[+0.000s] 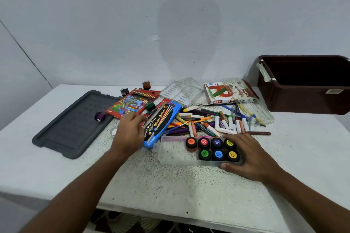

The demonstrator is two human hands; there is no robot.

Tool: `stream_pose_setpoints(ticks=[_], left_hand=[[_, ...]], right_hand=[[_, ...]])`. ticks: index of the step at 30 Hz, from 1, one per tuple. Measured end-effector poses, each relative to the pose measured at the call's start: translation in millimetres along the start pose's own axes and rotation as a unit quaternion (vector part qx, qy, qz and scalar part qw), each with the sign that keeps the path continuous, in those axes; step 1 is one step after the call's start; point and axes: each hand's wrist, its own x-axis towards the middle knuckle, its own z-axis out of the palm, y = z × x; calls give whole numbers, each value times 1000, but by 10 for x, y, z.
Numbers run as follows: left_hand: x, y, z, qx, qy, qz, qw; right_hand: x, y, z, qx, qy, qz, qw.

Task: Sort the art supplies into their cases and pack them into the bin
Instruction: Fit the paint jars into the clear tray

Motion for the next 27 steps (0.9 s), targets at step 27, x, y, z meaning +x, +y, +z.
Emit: stream_pose_setpoints(ticks=[27], left_hand=[[-161,-491,-105,74,-84,-199,974]], right_hand=[[-3,-26,0,-39,-12,2,999]])
